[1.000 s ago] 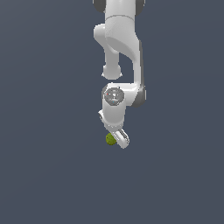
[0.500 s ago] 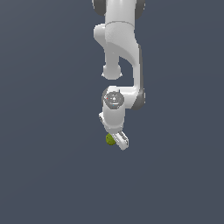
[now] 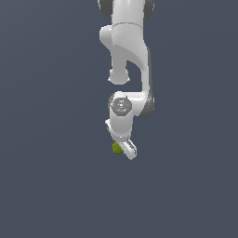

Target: Pick up the object and move it to a goal position.

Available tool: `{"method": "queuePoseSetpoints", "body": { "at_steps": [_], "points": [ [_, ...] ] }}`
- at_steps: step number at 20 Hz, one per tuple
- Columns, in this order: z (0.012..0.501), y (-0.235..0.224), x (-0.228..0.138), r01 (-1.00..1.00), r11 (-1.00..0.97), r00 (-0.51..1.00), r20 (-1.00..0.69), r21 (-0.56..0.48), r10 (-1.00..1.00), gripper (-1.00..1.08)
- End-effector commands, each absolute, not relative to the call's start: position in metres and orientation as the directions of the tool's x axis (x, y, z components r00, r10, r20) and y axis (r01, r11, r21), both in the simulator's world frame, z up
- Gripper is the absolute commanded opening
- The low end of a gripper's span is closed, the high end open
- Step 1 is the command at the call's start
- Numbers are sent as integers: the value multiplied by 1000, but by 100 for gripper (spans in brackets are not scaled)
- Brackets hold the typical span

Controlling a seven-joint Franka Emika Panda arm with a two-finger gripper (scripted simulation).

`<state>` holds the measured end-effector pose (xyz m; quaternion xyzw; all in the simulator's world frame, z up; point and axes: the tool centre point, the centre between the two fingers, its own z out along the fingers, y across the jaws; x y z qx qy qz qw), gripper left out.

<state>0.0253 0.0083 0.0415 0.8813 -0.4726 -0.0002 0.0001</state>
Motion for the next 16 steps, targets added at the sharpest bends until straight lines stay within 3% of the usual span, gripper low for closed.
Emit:
{"method": "queuePoseSetpoints", "body": {
  "at_steps": [1,16],
  "points": [
    [43,11,28,-833,-554,554,0,0,-833,-100],
    [74,61,77,-833,-554,554,0,0,-833,-100]
  ]
}}
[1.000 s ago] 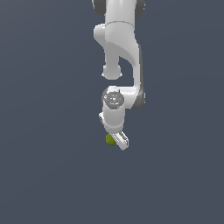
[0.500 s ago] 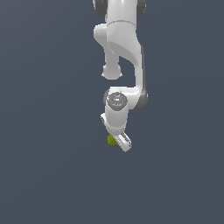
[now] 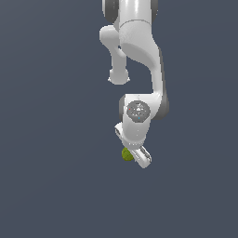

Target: Pick up the object and move it to a goal position.

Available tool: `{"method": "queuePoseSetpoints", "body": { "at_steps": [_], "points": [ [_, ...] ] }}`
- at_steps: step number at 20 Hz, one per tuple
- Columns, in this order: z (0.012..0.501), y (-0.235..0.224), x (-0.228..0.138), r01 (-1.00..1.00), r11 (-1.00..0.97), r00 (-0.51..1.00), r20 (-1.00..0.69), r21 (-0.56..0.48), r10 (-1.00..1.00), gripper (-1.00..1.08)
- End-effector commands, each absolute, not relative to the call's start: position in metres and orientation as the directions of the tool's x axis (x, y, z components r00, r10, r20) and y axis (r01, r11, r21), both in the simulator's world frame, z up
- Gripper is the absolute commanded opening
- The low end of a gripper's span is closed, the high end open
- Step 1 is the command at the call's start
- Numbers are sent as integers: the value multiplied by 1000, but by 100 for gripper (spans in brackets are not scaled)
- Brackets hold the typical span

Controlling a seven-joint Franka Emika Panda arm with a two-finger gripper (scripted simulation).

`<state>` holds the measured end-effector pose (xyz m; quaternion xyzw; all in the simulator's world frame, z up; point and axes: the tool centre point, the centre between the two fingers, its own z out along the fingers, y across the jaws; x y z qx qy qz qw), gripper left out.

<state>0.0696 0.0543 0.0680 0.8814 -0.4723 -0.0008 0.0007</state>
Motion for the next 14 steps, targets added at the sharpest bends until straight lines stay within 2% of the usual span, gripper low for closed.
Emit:
{"method": "queuePoseSetpoints", "body": {
  "at_steps": [1,14],
  "points": [
    [76,66,82,-833,-554,554,1,0,-833,-100],
    [101,107,125,-833,-554,554,0,0,-833,-100]
  ]
}}
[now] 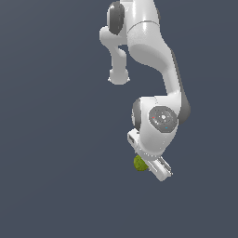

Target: Pick up the object and move it to a goal position.

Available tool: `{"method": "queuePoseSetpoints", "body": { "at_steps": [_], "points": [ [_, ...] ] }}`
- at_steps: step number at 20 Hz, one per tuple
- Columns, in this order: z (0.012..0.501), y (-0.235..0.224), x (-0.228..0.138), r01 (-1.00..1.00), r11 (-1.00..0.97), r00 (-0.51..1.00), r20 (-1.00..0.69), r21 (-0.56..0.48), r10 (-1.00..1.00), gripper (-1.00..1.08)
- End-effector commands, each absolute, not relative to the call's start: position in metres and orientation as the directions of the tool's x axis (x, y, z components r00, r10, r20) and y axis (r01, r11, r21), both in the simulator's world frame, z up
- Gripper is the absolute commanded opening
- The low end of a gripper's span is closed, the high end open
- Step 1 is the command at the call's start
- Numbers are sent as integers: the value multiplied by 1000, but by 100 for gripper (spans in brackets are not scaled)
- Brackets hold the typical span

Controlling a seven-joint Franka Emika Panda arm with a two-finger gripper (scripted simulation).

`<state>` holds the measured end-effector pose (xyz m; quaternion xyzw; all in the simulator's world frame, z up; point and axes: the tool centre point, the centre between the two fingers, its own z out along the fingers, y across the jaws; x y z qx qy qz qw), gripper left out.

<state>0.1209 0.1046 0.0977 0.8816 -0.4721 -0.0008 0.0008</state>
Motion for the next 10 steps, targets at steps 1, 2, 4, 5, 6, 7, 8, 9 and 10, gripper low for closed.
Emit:
{"method": "queuePoseSetpoints", "body": {
  "at_steps": [1,2,4,5,6,7,8,9,10],
  "points": [
    [102,109,127,-833,-554,554,0,0,-833,-100],
    [103,110,128,-833,-554,554,0,0,-833,-100],
    [104,112,130,-833,-554,554,0,0,-833,-100],
    [104,113,131,-833,-554,554,0,0,-833,-100],
    [105,114,132,-833,-554,554,0,0,-833,-100],
    [105,114,133,-833,-554,554,0,0,-833,-100],
    [105,114,133,-833,-554,554,0,0,-833,-100],
    [105,115,133,-833,-554,554,0,0,-833,-100],
    [105,115,133,-833,-554,554,0,0,-833,-100]
  ]
}}
